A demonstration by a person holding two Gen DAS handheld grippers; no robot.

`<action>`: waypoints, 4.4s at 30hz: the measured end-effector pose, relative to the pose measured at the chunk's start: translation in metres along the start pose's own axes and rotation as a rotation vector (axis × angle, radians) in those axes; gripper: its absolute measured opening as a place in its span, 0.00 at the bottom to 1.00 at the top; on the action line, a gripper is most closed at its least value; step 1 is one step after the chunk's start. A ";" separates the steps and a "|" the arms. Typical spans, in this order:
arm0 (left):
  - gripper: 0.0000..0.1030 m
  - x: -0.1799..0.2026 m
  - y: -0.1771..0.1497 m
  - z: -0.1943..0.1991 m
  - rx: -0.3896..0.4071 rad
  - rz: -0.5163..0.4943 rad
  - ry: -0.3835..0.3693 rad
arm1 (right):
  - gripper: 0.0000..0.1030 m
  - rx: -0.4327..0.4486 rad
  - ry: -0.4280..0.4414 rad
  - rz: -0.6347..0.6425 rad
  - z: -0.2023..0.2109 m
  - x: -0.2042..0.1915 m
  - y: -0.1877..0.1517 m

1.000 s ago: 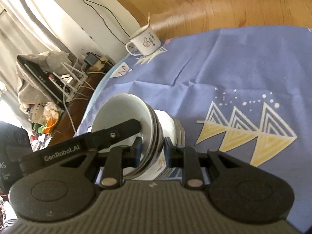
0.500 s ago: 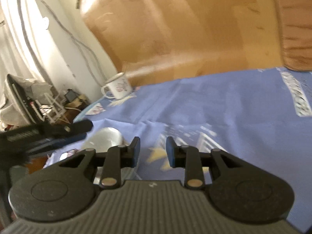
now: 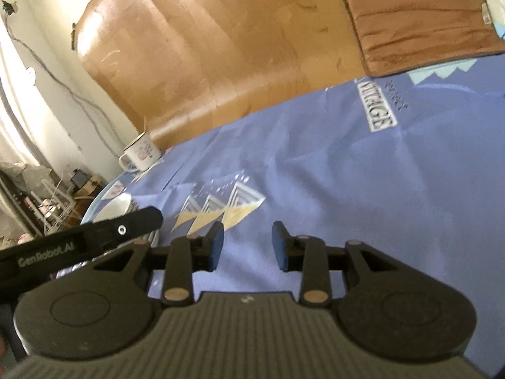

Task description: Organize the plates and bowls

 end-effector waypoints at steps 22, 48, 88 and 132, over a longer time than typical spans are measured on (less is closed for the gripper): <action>0.74 -0.054 -0.045 0.051 0.072 0.025 0.167 | 0.42 -0.103 0.070 0.169 0.008 -0.077 -0.066; 1.00 0.005 -0.072 0.098 0.122 0.025 0.001 | 0.63 0.005 -0.078 0.122 0.078 -0.054 -0.084; 1.00 -0.004 -0.066 0.117 0.299 -0.021 0.279 | 0.74 0.002 -0.062 0.154 0.078 -0.059 -0.086; 1.00 -0.014 -0.069 0.104 0.179 0.012 0.207 | 0.74 0.006 -0.064 0.151 0.077 -0.060 -0.085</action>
Point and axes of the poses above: each gripper's, at about its wrist camera, not at the fingertips, and z roughly against the way its jaws point, x to its right, y to its top, the point moved 7 cm from there along -z, roughly the way its jaws point, and after that the axes turned 14 degrees about y, right-handed, at the moved point
